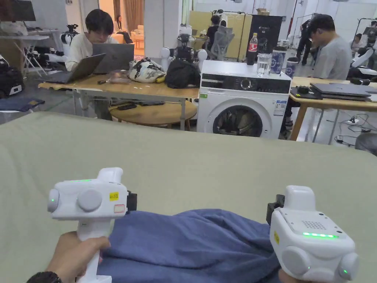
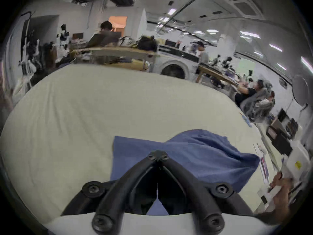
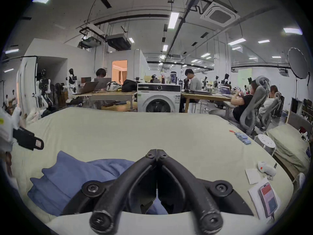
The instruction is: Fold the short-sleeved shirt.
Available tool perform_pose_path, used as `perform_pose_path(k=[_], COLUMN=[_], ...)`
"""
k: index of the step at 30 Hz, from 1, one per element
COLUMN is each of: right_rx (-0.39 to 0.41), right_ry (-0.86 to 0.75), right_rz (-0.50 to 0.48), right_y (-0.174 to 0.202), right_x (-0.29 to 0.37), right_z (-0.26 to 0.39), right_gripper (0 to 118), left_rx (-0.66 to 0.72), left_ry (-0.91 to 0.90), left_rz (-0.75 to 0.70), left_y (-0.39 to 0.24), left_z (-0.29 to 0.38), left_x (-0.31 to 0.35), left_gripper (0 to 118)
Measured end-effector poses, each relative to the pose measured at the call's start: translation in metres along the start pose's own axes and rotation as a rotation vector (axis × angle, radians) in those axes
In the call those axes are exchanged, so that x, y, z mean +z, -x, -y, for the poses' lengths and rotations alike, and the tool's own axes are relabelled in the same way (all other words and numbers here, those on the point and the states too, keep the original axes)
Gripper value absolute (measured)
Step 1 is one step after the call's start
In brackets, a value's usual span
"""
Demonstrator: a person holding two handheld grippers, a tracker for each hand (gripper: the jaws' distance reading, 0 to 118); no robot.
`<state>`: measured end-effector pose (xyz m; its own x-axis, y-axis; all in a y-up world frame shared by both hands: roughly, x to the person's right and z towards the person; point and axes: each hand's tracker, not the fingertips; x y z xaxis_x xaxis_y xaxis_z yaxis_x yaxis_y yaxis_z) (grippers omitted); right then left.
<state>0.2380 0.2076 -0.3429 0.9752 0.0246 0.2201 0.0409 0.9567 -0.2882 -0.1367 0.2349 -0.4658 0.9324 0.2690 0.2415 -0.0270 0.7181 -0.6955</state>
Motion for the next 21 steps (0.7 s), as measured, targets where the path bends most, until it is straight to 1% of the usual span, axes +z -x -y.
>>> perform_pose_path(k=[2, 3, 5, 6, 7, 8, 13, 16, 17, 18, 19, 20, 21], right_rx=[0.004, 0.011, 0.020, 0.023, 0.025, 0.025, 0.038, 0.051, 0.055, 0.057, 0.057, 0.054, 0.051], right_ry=[0.004, 0.007, 0.011, 0.016, 0.022, 0.026, 0.049, 0.062, 0.071, 0.082, 0.089, 0.095, 0.105], right_rz=[-0.003, -0.004, -0.005, -0.005, -0.002, -0.002, 0.013, 0.028, 0.028, 0.032, 0.035, 0.034, 0.031], right_y=[0.001, 0.001, 0.001, 0.000, 0.000, 0.000, -0.007, -0.013, -0.016, -0.018, -0.020, -0.023, -0.025], right_x=[-0.003, -0.005, -0.008, -0.010, -0.012, -0.010, -0.012, -0.013, -0.014, -0.016, -0.018, -0.019, -0.023], right_z=[0.000, -0.001, 0.000, 0.000, 0.000, 0.000, 0.004, 0.006, 0.006, 0.005, 0.004, 0.003, 0.001], right_gripper=[0, 0, 0, 0, 0, 0, 0, 0, 0, 0, 0, 0, 0], left_rx=[0.044, 0.063, 0.072, 0.076, 0.075, 0.072, 0.036, 0.011, -0.011, -0.077, -0.137, -0.164, -0.172], left_ry=[0.070, 0.096, 0.165, 0.183, 0.189, 0.200, 0.283, 0.373, 0.357, 0.319, 0.272, 0.261, 0.279], left_rz=[0.008, 0.013, 0.010, -0.007, -0.014, -0.023, -0.170, -0.196, -0.181, -0.205, -0.211, -0.188, -0.145], left_y=[0.021, 0.031, 0.043, 0.047, 0.050, 0.052, 0.054, 0.050, 0.045, 0.033, 0.024, 0.018, 0.015], left_z=[-0.020, -0.028, -0.041, -0.044, -0.046, -0.047, -0.037, -0.022, -0.015, -0.008, -0.003, 0.002, 0.006], left_x=[-0.018, -0.029, -0.049, -0.060, -0.069, -0.080, -0.130, -0.157, -0.155, -0.151, -0.148, -0.147, -0.147], left_gripper=[0, 8, 48, 64, 67, 67, 67, 64, 55, 45, 31, 9, 0])
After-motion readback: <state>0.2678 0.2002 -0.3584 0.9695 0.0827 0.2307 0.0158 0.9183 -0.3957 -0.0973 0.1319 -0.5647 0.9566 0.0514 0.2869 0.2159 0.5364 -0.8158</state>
